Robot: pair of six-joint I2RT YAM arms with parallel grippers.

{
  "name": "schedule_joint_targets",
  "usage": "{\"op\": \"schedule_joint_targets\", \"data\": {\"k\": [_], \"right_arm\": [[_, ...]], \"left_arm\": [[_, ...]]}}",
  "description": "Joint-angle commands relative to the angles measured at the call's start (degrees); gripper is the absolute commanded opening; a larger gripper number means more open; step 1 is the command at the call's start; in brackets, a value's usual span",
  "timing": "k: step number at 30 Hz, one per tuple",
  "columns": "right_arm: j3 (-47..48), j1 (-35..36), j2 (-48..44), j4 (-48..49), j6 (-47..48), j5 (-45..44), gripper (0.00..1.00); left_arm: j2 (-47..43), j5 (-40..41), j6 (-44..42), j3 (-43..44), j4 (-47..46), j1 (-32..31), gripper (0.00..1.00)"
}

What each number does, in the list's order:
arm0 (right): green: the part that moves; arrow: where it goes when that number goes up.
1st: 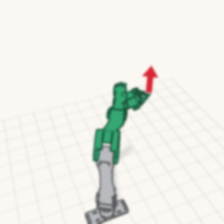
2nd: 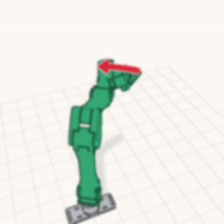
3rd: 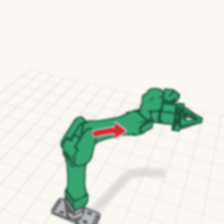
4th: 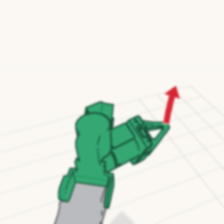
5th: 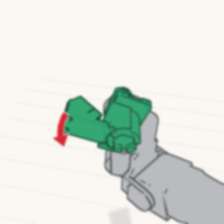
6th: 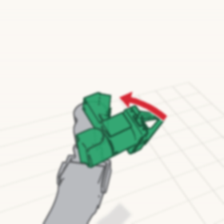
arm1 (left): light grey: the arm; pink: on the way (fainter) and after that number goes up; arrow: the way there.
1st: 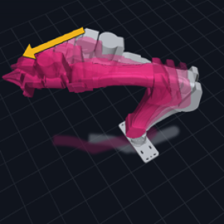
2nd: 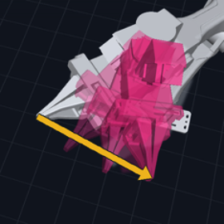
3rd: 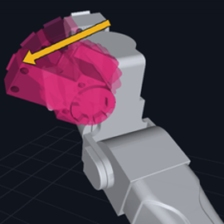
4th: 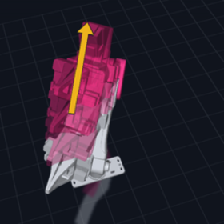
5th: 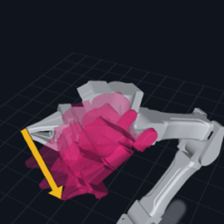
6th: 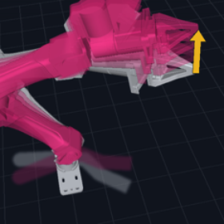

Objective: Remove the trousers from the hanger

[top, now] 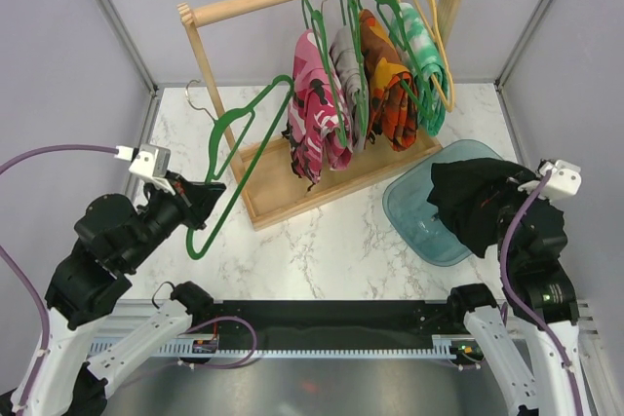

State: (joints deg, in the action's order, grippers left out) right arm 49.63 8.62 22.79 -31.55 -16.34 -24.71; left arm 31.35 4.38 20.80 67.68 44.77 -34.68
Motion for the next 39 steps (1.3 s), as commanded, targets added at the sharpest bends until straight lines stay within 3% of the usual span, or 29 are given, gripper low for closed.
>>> {"op": "schedule_joint_targets", "data": {"k": [1,8,10,11,12,14,15,18,25,39], "right_arm": [[-1.37,-0.01,2.34,3.69,-2.12,-3.06,0.0],[-5.93,-0.01,8.06,5.36,-3.17,-2.45,0.0],[-7.43,-0.01,9.29,5.45,-3.61,-2.36,0.06],[-7.87,-0.1,9.56,5.45,-3.7,-2.45,0.12],[-8.31,-0.1,10.17,5.45,-3.53,-2.1,0.34],[-9.11,-0.1,10.7,5.53,-2.56,-0.17,0.56],[-9.2,-0.18,10.96,5.53,-2.12,1.05,0.75],[-8.85,-0.19,11.23,5.62,0.6,4.93,0.98],[-6.04,-0.19,10.7,5.8,5.52,8.09,0.98],[-6.56,-0.89,7.54,5.89,5.53,14.6,0.98]], "left_arm": [[1.08,-0.69,-2.34,2.37,-4.61,0.05,0.02],[1.6,-0.96,-2.78,2.98,-5.49,0.05,0.02],[2.04,-0.95,-2.95,3.25,-5.66,0.05,0.02],[2.22,-1.13,-3.04,3.68,-5.75,0.05,0.02],[2.48,-1.3,-3.22,3.86,-5.92,0.05,0.02],[3.36,-1.48,-3.31,4.21,-6.1,0.05,0.02],[3.62,-1.48,-3.48,4.39,-6.28,0.05,0.02],[5.47,-1.31,-3.83,5.7,-6.54,0.05,0.02],[10.48,0.1,-4.8,10.45,-8.82,0.05,0.02],[22.52,6.69,-6.12,20.03,-11.81,0.05,0.02]]}}
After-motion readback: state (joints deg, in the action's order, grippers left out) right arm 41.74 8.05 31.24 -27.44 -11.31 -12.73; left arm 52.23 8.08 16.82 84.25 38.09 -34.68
